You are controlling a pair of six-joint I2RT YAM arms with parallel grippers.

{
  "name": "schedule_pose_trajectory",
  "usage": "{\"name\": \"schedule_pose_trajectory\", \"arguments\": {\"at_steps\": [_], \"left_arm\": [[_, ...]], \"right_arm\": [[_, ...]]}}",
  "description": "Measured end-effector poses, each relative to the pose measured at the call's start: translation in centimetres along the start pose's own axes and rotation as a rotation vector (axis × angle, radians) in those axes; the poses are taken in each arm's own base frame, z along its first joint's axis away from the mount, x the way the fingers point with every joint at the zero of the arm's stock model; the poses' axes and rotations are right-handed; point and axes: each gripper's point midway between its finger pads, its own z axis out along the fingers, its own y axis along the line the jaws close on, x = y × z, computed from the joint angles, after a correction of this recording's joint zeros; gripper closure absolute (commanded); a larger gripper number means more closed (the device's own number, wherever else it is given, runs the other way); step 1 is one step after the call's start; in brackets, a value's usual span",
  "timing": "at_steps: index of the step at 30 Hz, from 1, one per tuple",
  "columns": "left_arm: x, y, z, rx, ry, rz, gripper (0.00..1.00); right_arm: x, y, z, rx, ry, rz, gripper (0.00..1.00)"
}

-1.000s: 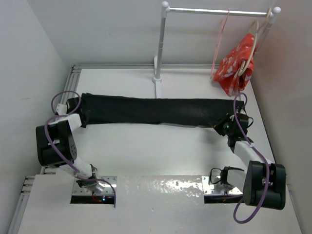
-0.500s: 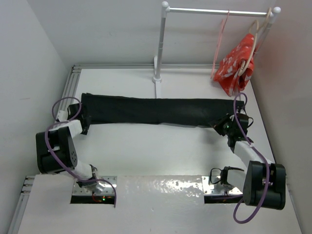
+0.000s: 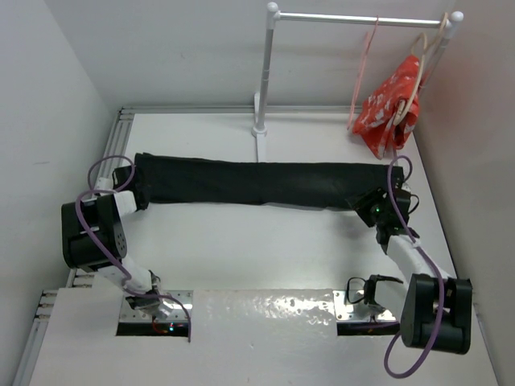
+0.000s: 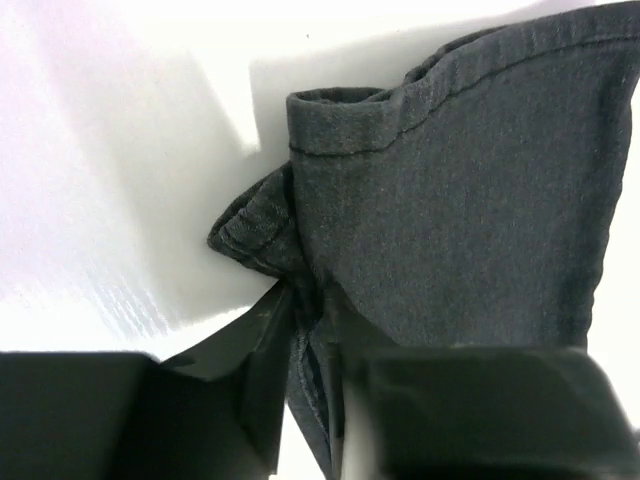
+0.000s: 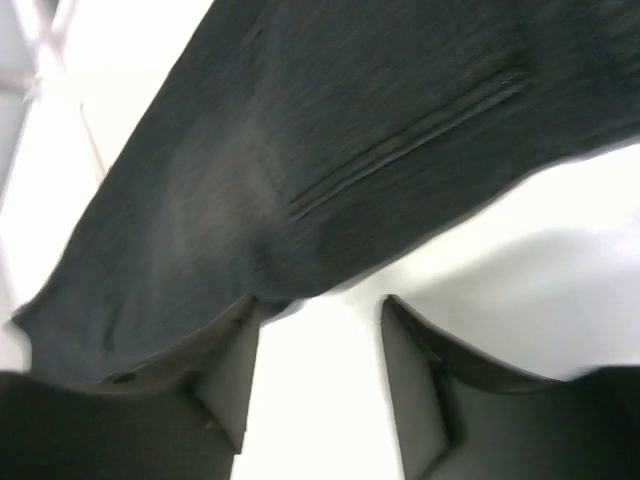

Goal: Place the trousers on the hanger
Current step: Fold the trousers at the center of the board.

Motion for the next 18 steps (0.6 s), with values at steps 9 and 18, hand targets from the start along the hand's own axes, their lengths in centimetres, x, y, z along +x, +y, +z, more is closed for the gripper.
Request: {"name": "schedule_pose_trajectory", "arguments": {"at_steps": [9, 18], "left_arm": [[0.1, 0.2, 0.1, 0.001, -0.001, 0.015, 1.00], [0.1, 0.2, 0.3, 0.003, 0.000, 0.055, 1.00]], "right_arm": [[-4.7, -6.1, -2.0, 0.303, -0.243, 0.108, 0.29], [-7.1, -12.9, -1.3, 0.398, -0.298, 0.505, 0.23]]}}
